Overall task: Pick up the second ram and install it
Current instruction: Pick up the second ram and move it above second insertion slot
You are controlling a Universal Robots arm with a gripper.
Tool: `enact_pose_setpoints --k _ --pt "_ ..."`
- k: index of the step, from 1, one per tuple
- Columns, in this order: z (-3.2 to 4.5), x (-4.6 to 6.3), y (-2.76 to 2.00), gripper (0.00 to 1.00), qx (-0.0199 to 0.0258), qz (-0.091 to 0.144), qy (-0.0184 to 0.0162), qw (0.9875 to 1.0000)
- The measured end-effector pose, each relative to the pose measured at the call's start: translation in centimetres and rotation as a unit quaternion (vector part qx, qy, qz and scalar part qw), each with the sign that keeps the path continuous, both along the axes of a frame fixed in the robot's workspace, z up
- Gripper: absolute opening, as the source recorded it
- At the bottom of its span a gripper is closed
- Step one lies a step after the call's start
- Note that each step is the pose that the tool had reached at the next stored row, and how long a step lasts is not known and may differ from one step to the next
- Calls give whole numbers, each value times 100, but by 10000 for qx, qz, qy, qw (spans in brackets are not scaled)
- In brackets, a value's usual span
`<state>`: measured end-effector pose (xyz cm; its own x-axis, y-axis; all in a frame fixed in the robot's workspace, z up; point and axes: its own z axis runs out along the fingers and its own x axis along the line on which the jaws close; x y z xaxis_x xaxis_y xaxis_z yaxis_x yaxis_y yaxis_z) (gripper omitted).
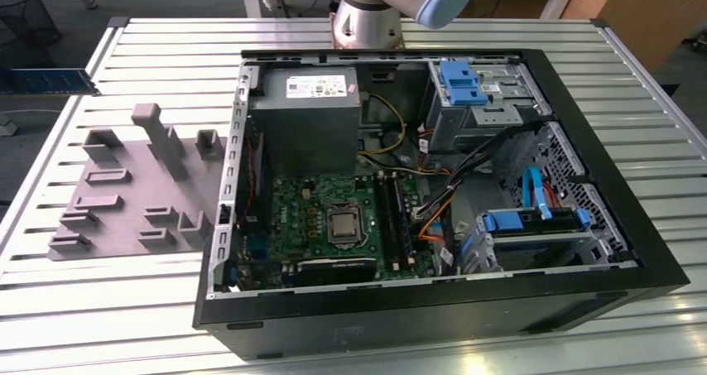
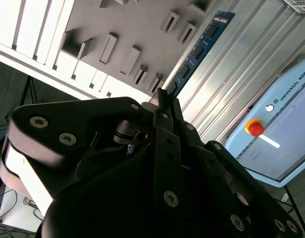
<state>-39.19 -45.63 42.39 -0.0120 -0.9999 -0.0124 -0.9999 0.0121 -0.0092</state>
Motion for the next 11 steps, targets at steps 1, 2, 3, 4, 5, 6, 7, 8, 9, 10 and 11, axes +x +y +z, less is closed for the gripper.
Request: enact_pose_setpoints --k 1,2,3,4,5,6,7,8,9,10,11 --pt "0 12 0 14 0 0 0 10000" --pt "1 25 0 14 0 0 0 10000" --pt "0 37 0 14 0 0 0 10000" --pt "0 48 0 14 0 0 0 10000" --pt "0 59 0 14 0 0 0 10000" --pt "0 69 0 14 0 0 0 10000" --pt "0 78 0 14 0 0 0 10000" --pt "1 87 0 14 0 0 0 10000" --pt "1 97 0 14 0 0 1 10000" --pt "0 107 0 14 0 0 0 10000" --pt "0 118 0 14 0 0 0 10000"
